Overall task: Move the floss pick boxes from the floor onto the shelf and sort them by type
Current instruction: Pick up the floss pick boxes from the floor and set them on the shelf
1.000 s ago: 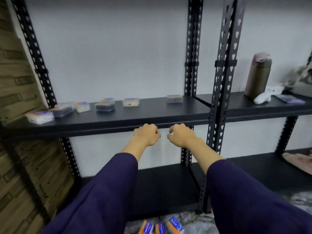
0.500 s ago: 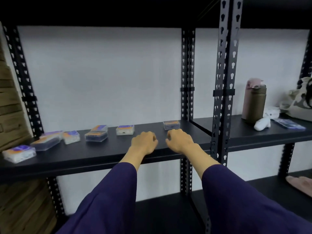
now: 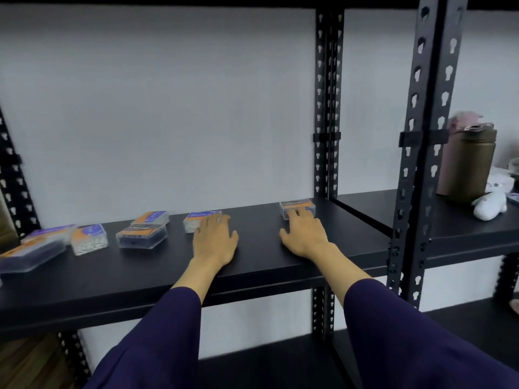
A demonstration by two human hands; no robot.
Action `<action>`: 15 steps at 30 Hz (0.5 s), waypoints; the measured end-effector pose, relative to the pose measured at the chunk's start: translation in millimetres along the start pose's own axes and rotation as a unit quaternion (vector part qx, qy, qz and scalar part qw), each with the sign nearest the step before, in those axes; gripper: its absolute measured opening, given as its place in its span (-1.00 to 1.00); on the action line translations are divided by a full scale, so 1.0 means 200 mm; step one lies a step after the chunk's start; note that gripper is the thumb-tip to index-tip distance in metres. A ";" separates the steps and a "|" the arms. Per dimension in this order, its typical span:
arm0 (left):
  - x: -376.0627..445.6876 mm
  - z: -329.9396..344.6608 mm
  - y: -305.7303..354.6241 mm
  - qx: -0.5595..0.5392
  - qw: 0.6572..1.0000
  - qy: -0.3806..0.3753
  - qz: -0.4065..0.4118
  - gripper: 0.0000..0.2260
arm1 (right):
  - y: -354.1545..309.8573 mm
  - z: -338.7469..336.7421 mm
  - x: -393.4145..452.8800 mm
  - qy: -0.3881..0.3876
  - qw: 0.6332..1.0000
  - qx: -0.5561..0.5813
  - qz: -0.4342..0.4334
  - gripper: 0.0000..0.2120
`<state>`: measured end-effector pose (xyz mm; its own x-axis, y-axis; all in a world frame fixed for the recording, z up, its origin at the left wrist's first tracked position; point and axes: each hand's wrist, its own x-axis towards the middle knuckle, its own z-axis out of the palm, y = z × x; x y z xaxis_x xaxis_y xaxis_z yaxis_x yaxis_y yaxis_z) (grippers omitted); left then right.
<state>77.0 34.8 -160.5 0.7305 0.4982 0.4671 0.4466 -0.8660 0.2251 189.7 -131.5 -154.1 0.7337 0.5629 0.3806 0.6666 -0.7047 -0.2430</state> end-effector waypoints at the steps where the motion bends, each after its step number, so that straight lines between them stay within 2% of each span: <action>1: 0.03 0.01 -0.03 0.012 1.000 0.006 0.001 -0.55 | 0.01 0.02 0.04 0.005 1.000 0.007 0.004 -0.48; 5: 0.14 0.06 -0.12 0.083 0.996 -0.019 -0.037 -0.48 | 0.07 0.10 0.16 0.029 0.999 0.029 0.006 -0.42; 8: 0.17 0.08 -0.14 0.059 0.993 -0.055 -0.083 -0.43 | 0.09 0.13 0.20 -0.003 0.999 0.033 0.007 -0.38; 10: 0.17 0.08 -0.13 0.069 0.994 -0.046 -0.076 -0.45 | 0.09 0.13 0.21 -0.010 0.999 0.035 0.010 -0.43; 15: 0.13 0.04 -0.09 0.100 0.993 -0.011 -0.056 -0.51 | 0.07 0.10 0.16 0.068 0.997 0.004 -0.038 -0.58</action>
<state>92.4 62.9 -159.4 0.6804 0.5939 0.4294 0.6181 -0.7798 0.0993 225.9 -114.1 -163.0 0.6572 0.5502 0.5151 0.7207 -0.6586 -0.2161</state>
